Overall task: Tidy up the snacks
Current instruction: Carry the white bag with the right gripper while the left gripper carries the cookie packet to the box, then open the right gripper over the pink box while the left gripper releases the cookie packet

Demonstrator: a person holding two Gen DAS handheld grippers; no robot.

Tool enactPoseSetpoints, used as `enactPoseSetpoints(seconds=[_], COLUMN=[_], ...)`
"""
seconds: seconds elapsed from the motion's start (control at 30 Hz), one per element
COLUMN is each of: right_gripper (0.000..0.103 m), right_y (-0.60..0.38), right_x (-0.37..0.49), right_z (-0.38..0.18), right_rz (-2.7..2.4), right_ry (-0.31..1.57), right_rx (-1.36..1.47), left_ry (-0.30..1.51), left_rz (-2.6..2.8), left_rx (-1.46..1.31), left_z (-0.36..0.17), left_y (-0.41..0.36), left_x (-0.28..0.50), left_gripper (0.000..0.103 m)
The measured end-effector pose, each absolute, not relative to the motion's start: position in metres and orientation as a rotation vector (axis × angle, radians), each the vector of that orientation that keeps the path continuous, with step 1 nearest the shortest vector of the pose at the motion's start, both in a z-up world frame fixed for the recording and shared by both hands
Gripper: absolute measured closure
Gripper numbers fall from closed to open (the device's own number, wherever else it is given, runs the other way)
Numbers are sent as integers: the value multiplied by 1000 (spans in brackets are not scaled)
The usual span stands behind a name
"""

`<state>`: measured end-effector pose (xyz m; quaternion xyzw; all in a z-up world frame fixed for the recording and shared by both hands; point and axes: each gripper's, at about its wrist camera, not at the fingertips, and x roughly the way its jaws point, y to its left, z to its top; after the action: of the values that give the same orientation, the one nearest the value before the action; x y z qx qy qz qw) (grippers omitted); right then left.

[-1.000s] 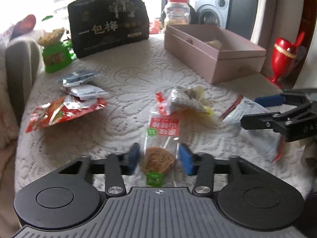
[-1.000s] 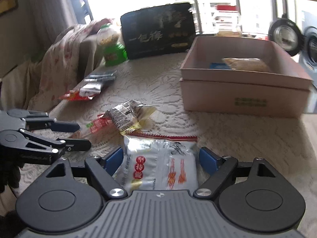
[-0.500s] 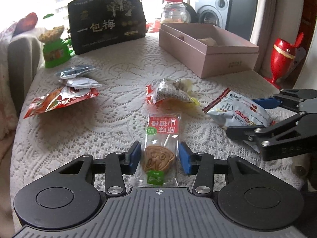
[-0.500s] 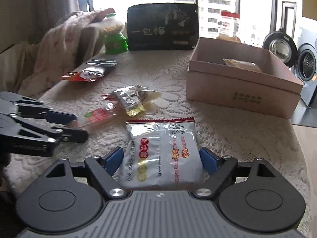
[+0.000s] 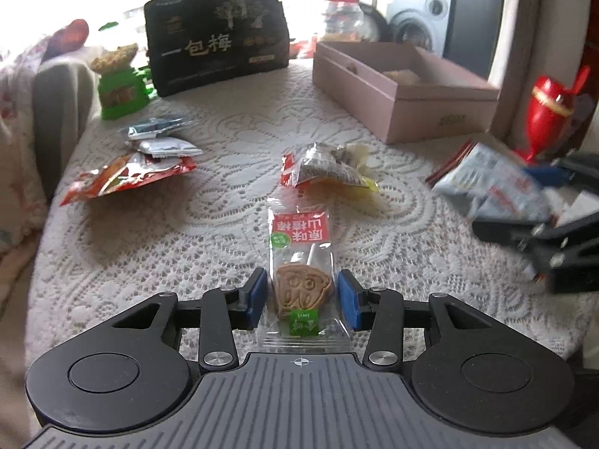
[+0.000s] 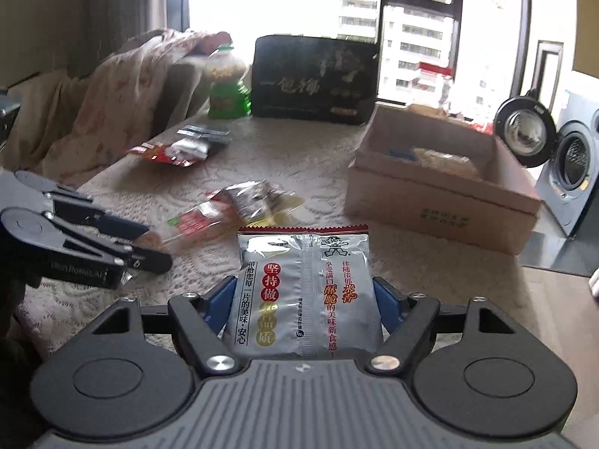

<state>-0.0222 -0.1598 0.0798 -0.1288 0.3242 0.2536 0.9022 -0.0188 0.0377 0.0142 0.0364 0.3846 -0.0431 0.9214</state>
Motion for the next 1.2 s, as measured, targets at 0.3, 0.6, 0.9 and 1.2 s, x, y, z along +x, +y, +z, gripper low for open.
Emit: enactPoseSetpoints(seconds=[0.3,0.6,0.9,1.2], right_gripper=[27,27,27,26], right_y=[-187,-213,-233,-204], right_x=[-8,35,146,219], right_z=[105,186,220,176], right_rz=[472,456,330,333], right_ry=[648,528,579,696], right_rx=[-206,-114,-43,-60], left_ry=[717,477,526,619], left_rz=[-201,-284,-372,-301], left_rx=[75,-70,-248,-183], left_z=[45,132,124,57], left_y=[12,0,-23,-32], left_x=[-19,36,158,218], left_gripper=[60,60,59,57])
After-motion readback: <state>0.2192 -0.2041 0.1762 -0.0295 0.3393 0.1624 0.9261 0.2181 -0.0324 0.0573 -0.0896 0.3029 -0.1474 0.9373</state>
